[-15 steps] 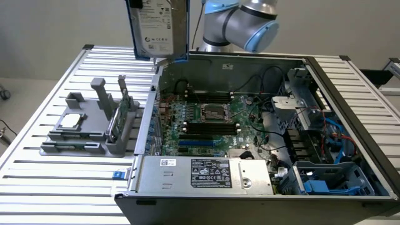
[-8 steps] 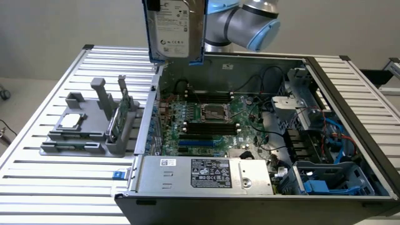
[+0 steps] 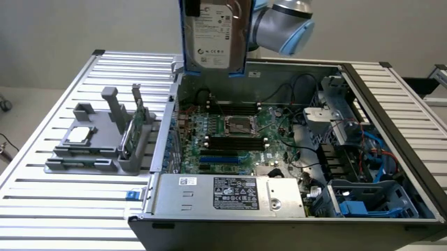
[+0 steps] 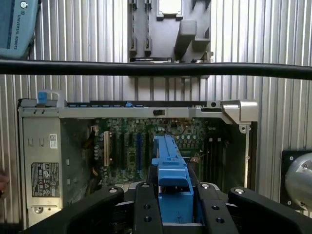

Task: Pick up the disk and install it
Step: 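Pick up the disk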

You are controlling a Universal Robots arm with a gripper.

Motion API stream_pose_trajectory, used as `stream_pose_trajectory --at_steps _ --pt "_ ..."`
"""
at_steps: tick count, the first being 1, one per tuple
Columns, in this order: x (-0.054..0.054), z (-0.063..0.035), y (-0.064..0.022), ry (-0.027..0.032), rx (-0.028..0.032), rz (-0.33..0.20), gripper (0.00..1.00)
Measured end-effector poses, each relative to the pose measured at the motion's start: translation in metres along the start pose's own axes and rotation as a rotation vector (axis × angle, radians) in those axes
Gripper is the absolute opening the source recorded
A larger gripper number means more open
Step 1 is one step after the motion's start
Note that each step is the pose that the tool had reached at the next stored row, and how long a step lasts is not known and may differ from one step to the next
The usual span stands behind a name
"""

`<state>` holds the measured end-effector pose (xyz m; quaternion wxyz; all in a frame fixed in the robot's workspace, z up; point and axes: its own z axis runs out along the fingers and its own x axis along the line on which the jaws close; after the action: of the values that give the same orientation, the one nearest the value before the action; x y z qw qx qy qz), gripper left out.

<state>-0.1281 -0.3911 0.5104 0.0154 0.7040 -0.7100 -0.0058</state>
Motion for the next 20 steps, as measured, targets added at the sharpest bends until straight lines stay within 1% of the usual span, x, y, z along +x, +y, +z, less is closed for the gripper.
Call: stream_pose_trajectory --at_steps 7,20 --pt "0.012 -0.0011 -0.0298 -0.0002 0.0 0.0 0.33" --pt "0.038 -0.0025 -0.0657 -0.0015 -0.0002 0.0 0.33"
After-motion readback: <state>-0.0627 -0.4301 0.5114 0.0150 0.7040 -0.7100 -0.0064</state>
